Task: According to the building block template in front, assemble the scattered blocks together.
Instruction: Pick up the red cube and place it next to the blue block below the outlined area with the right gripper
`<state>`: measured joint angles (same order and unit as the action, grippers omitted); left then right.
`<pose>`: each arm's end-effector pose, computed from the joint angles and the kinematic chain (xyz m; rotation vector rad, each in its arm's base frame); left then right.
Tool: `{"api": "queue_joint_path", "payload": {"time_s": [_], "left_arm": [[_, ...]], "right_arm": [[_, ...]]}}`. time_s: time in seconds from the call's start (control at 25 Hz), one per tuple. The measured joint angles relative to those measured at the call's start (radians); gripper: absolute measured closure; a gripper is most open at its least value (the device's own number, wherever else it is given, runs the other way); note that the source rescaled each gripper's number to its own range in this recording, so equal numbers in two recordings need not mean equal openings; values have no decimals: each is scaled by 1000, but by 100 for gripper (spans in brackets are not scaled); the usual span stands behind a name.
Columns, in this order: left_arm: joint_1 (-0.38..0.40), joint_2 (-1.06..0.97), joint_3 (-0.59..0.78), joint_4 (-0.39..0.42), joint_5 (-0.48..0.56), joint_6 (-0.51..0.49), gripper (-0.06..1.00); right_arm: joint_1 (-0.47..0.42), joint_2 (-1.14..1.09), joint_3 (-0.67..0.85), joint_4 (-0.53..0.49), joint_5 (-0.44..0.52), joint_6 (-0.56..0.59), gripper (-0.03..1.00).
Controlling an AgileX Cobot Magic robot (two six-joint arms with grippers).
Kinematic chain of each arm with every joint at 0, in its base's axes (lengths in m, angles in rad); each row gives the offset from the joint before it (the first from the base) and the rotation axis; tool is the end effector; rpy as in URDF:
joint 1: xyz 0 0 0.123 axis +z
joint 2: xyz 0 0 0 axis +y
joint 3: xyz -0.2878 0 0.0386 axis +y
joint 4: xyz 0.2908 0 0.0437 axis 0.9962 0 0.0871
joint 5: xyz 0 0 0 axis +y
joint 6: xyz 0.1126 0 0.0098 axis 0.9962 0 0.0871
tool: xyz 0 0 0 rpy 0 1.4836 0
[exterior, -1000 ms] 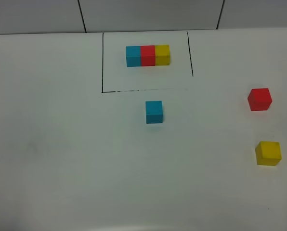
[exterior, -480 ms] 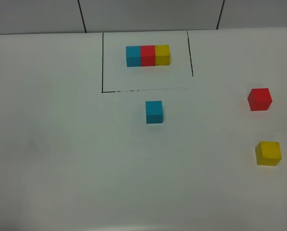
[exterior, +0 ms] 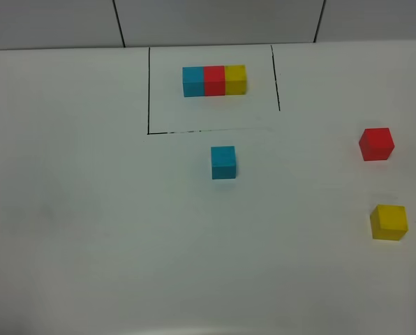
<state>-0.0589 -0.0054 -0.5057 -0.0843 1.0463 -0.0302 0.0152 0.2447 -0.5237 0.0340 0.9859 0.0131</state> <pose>0.0454 -0.0109 0.2917 0.0327 2.0192 -0.1570 0.0896 0.0046 0.2866 0.0023 2.1905 0.0576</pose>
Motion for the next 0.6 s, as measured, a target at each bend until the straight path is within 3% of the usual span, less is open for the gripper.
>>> {"api": "queue_joint_path", "payload": {"time_s": [0.48,0.6], "left_arm": [[0,0,0,0,0,0,68],[0,0,0,0,0,0,68]], "right_arm": [[0,482,-2,-1,-141,-106,17],[0,570,-10,1,-169,-161,10]]}}
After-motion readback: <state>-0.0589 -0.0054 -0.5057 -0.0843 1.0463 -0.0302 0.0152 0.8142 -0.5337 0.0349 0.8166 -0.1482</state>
